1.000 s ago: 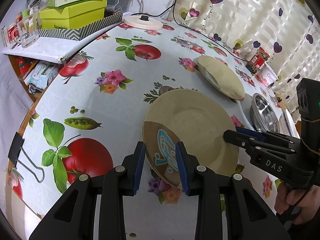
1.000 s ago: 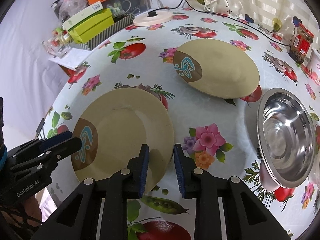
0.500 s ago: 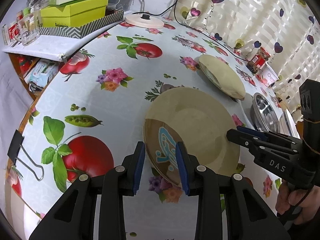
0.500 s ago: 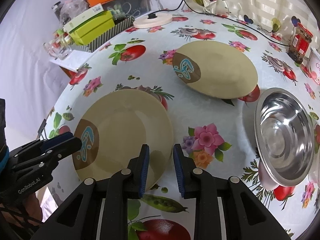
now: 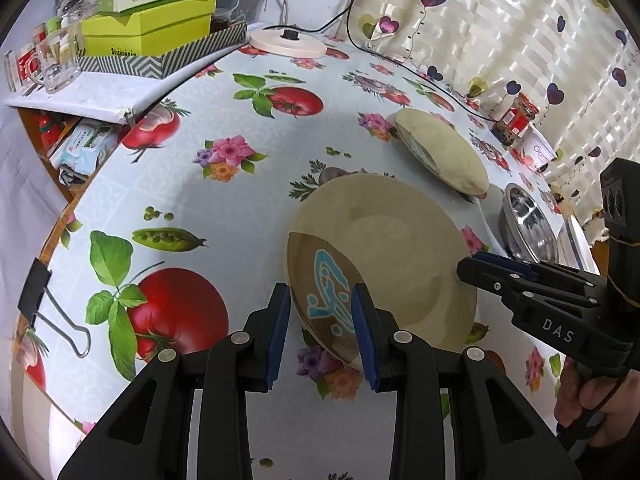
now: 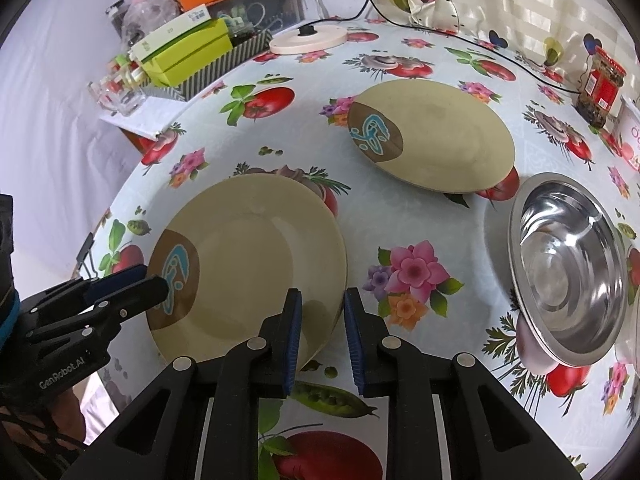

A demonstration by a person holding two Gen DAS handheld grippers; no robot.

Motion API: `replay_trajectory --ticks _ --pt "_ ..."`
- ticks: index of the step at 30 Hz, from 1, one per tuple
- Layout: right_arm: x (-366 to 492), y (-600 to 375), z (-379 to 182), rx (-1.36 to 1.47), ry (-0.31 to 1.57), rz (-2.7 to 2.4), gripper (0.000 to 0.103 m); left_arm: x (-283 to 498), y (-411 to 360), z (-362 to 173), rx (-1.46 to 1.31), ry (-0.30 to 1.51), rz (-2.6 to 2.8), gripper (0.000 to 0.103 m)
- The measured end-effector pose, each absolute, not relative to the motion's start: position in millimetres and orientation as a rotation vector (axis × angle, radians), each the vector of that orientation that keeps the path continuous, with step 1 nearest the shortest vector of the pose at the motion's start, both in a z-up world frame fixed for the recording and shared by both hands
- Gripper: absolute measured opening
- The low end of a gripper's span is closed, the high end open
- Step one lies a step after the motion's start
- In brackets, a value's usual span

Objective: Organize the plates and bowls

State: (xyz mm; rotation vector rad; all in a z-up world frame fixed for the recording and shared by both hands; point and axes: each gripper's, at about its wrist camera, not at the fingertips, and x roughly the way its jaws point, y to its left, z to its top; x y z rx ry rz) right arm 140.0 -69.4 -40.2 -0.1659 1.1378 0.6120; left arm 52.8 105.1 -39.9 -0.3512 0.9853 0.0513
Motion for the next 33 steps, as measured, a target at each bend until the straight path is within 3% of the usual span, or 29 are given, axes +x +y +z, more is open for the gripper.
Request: replay_trajectory --ticks 16,19,33 --pt "127 -83 0 -0.181 1.064 0.616 0.027 58 93 1 -0.322 0.916 0.005 0.033" --pt "127 -85 5 -0.181 1.055 0.620 0.037 62 90 5 -0.319 0.910 -0.002 0.033" --pt "137 -100 22 -0.160 1.034 0.600 0.038 78 77 19 -0.301 0.894 -0.040 0.033"
